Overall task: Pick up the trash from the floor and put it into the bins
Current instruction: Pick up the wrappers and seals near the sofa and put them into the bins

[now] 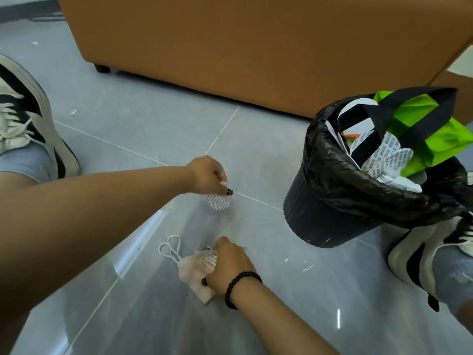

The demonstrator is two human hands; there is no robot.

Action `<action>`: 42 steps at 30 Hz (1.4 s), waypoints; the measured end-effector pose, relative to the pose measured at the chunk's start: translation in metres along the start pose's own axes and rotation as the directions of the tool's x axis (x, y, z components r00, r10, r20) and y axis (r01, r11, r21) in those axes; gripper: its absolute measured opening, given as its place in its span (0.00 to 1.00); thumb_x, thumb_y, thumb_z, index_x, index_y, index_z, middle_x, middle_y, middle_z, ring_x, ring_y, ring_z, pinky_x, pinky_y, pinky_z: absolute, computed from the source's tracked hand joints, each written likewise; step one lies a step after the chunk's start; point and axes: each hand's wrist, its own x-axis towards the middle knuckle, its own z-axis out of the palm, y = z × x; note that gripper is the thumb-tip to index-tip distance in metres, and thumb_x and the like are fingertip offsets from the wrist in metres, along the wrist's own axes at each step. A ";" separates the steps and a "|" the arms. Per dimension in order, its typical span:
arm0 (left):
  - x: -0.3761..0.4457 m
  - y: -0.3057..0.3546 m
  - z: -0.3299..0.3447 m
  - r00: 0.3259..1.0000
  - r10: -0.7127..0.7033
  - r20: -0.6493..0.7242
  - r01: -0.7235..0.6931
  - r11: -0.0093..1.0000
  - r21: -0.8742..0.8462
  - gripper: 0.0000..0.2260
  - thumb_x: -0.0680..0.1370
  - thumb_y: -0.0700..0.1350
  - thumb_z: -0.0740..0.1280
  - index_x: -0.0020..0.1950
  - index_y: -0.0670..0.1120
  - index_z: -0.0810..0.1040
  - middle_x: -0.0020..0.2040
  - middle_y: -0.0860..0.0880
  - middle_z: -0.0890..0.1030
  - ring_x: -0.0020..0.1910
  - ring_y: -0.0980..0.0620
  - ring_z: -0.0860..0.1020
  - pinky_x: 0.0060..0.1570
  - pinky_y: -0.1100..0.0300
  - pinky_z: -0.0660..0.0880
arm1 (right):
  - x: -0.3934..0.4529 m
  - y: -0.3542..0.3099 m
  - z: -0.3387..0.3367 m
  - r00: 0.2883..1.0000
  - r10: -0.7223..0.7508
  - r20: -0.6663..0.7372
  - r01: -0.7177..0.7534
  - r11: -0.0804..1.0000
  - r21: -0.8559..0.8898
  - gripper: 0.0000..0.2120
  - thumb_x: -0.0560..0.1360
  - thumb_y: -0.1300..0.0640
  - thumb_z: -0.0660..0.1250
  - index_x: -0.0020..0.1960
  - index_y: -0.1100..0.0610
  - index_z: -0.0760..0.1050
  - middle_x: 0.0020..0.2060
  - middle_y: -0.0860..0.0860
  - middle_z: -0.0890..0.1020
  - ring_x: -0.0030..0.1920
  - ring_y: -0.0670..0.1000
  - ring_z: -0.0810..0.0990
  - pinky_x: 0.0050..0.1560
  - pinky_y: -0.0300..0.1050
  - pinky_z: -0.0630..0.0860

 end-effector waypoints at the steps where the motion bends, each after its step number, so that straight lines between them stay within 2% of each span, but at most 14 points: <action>1: -0.004 0.015 -0.011 0.999 -0.006 -0.037 0.000 0.987 -0.163 0.10 0.70 0.49 0.76 0.45 0.45 0.82 0.34 0.54 0.77 0.37 0.55 0.76 0.31 0.70 0.69 | 0.001 -0.001 -0.001 1.000 0.004 0.004 -0.004 1.000 -0.027 0.24 0.70 0.58 0.73 0.62 0.56 0.66 0.62 0.54 0.72 0.61 0.55 0.74 0.58 0.46 0.74; 4: -0.020 0.057 -0.039 0.992 -0.020 -0.122 -0.039 0.885 -0.464 0.06 0.72 0.46 0.74 0.41 0.46 0.80 0.28 0.54 0.75 0.28 0.58 0.71 0.24 0.70 0.65 | 0.000 -0.006 -0.003 1.000 -0.017 -0.026 0.013 0.990 -0.139 0.27 0.70 0.58 0.73 0.64 0.58 0.65 0.66 0.56 0.64 0.64 0.56 0.67 0.62 0.49 0.70; 7: -0.042 0.103 -0.050 0.984 0.051 -0.170 -0.139 0.815 -0.563 0.05 0.73 0.43 0.73 0.42 0.46 0.78 0.26 0.55 0.74 0.24 0.58 0.67 0.24 0.67 0.64 | -0.017 -0.003 -0.001 0.989 -0.140 -0.055 0.123 0.963 -0.241 0.23 0.74 0.59 0.68 0.65 0.60 0.64 0.66 0.57 0.64 0.65 0.58 0.64 0.62 0.51 0.67; 10: -0.063 0.143 -0.051 0.961 0.199 -0.194 -0.277 0.743 -0.609 0.02 0.75 0.40 0.71 0.45 0.43 0.79 0.31 0.50 0.77 0.23 0.57 0.69 0.24 0.65 0.65 | -0.043 -0.001 0.001 0.963 -0.261 0.068 0.270 0.928 -0.259 0.21 0.78 0.62 0.60 0.69 0.63 0.61 0.64 0.61 0.69 0.65 0.61 0.67 0.59 0.57 0.68; 15: -0.073 0.193 -0.040 0.914 0.296 -0.278 -0.403 0.747 -0.529 0.07 0.75 0.35 0.67 0.53 0.42 0.79 0.39 0.43 0.82 0.27 0.55 0.79 0.27 0.62 0.75 | -0.089 0.019 -0.041 0.921 -0.283 0.268 0.339 0.922 -0.189 0.18 0.78 0.62 0.60 0.67 0.62 0.60 0.60 0.66 0.72 0.59 0.64 0.73 0.50 0.52 0.67; 18: -0.060 0.200 -0.023 0.863 0.355 -0.360 -0.461 0.846 -0.269 0.06 0.74 0.39 0.69 0.50 0.47 0.78 0.37 0.49 0.83 0.29 0.55 0.81 0.35 0.56 0.80 | -0.127 0.033 -0.100 0.903 -0.348 0.252 0.396 0.901 -0.178 0.15 0.78 0.61 0.60 0.64 0.56 0.62 0.57 0.62 0.73 0.55 0.62 0.74 0.50 0.47 0.69; 21: -0.047 0.195 -0.010 0.854 0.374 -0.362 -0.412 0.911 -0.029 0.07 0.72 0.45 0.71 0.47 0.53 0.78 0.35 0.54 0.82 0.36 0.55 0.80 0.42 0.53 0.79 | -0.165 0.041 -0.176 0.879 -0.463 0.110 0.475 0.834 -0.281 0.10 0.77 0.56 0.63 0.55 0.48 0.65 0.47 0.53 0.78 0.45 0.54 0.76 0.41 0.42 0.68; 24: -0.039 0.191 -0.007 0.879 0.306 -0.366 -0.336 0.942 -0.018 0.09 0.71 0.48 0.73 0.51 0.55 0.82 0.36 0.56 0.81 0.38 0.55 0.78 0.42 0.55 0.77 | -0.186 0.051 -0.245 0.818 -0.570 -0.076 0.513 0.783 -0.350 0.09 0.75 0.57 0.64 0.54 0.49 0.71 0.38 0.43 0.77 0.35 0.42 0.72 0.35 0.37 0.68; 26: -0.036 0.191 -0.006 0.875 0.287 -0.390 -0.316 0.949 -0.011 0.11 0.71 0.48 0.73 0.53 0.53 0.83 0.38 0.55 0.78 0.37 0.57 0.75 0.38 0.60 0.71 | -0.184 0.061 -0.279 0.691 -0.621 -0.371 0.519 0.783 -0.343 0.08 0.73 0.58 0.65 0.51 0.52 0.74 0.40 0.44 0.79 0.36 0.42 0.74 0.36 0.35 0.71; 29: -0.034 0.193 -0.002 0.884 0.164 -0.437 -0.239 0.963 -0.123 0.18 0.67 0.50 0.76 0.53 0.46 0.76 0.49 0.48 0.74 0.47 0.51 0.75 0.43 0.60 0.69 | -0.156 0.073 -0.303 0.500 -0.467 -0.729 0.469 0.854 -0.225 0.06 0.73 0.61 0.68 0.48 0.53 0.75 0.43 0.47 0.80 0.38 0.43 0.75 0.39 0.35 0.71; 32: -0.040 0.194 0.009 0.951 -0.152 -0.269 0.003 0.876 -0.483 0.21 0.69 0.50 0.74 0.54 0.42 0.70 0.50 0.44 0.78 0.45 0.47 0.79 0.41 0.55 0.78 | -0.116 0.086 -0.303 0.681 -0.410 -0.607 0.313 0.912 -0.266 0.04 0.75 0.56 0.67 0.43 0.55 0.75 0.37 0.52 0.79 0.38 0.51 0.76 0.39 0.44 0.72; 35: -0.044 0.194 0.021 0.981 -0.193 -0.033 0.115 0.706 -0.699 0.16 0.74 0.48 0.68 0.55 0.37 0.73 0.44 0.39 0.82 0.33 0.46 0.82 0.32 0.56 0.80 | -0.087 0.092 -0.298 0.927 -0.247 -0.282 0.058 0.838 -0.542 0.18 0.78 0.52 0.62 0.32 0.55 0.63 0.30 0.51 0.68 0.39 0.56 0.72 0.38 0.45 0.66; 39: -0.048 0.196 0.025 0.989 -0.141 0.037 0.123 0.670 -0.732 0.19 0.77 0.46 0.65 0.62 0.37 0.68 0.50 0.36 0.81 0.33 0.44 0.84 0.30 0.57 0.79 | -0.073 0.082 -0.299 0.981 -0.093 -0.170 -0.051 0.723 -0.689 0.20 0.78 0.50 0.61 0.31 0.57 0.63 0.30 0.52 0.69 0.38 0.56 0.71 0.37 0.42 0.66; 42: -0.060 0.202 0.020 0.985 -0.132 0.115 0.174 0.697 -0.696 0.15 0.79 0.44 0.60 0.61 0.35 0.69 0.50 0.34 0.82 0.37 0.42 0.85 0.31 0.58 0.80 | -0.078 0.073 -0.298 0.991 -0.036 -0.130 -0.073 0.664 -0.744 0.14 0.80 0.51 0.58 0.41 0.59 0.70 0.43 0.56 0.78 0.46 0.58 0.75 0.42 0.44 0.69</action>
